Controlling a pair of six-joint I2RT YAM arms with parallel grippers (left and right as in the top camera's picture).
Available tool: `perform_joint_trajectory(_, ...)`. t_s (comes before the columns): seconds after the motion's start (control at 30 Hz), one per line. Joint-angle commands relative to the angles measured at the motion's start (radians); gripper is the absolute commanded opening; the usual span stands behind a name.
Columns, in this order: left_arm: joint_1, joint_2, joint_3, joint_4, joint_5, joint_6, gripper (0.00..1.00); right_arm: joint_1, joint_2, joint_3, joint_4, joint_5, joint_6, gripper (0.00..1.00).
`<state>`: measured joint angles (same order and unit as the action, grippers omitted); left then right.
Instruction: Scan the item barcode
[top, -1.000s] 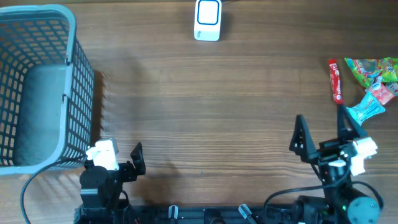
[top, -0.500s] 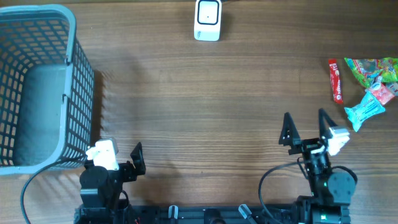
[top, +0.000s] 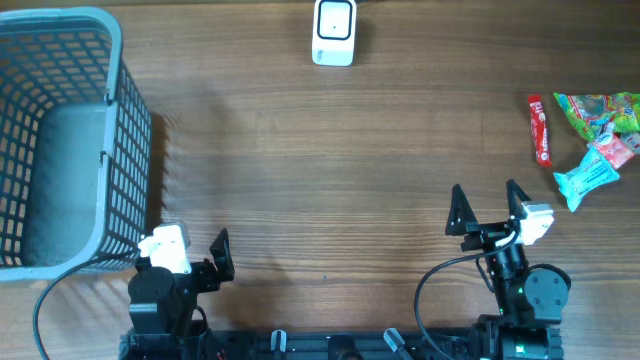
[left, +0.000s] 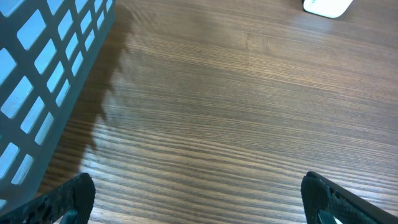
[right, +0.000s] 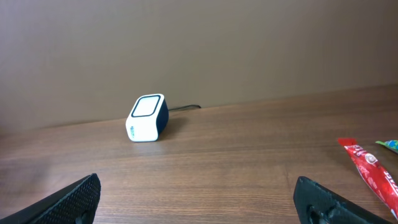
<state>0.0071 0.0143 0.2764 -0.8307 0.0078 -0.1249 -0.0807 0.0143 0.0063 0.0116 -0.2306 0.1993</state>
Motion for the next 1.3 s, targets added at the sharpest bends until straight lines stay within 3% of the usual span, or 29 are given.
perform_joint_trajectory(0.0,-0.005,-0.006,-0.003,0.002,-0.009,0.016,1.0,0.005,-0.011,-0.001,0.005,0.007,-0.013,1.0)
perform_joint_trajectory(0.3,-0.005,-0.006,-0.003,0.012,-0.005,0.016,1.0,0.005,-0.011,-0.001,0.005,0.007,-0.014,1.0)
perform_joint_trajectory(0.57,-0.007,-0.006,-0.091,0.514,0.082,0.015,1.0,0.005,-0.011,-0.001,0.005,0.007,-0.013,1.0)
perform_joint_trajectory(0.7,-0.047,-0.011,-0.151,0.644,0.077,0.016,1.0,0.005,-0.011,-0.001,0.005,0.007,-0.014,1.0)
perform_joint_trajectory(1.0,-0.06,-0.011,-0.225,0.747,0.024,0.016,1.0,0.005,-0.011,-0.001,0.005,0.007,-0.014,1.0)
perform_joint_trajectory(1.13,-0.06,-0.011,-0.271,0.869,0.008,0.016,1.0,0.005,-0.011,-0.001,0.005,0.007,-0.013,1.0)
perform_joint_trajectory(1.27,-0.06,-0.011,-0.271,0.826,0.0,0.016,1.0,0.005,-0.011,-0.001,0.005,0.007,-0.014,1.0)
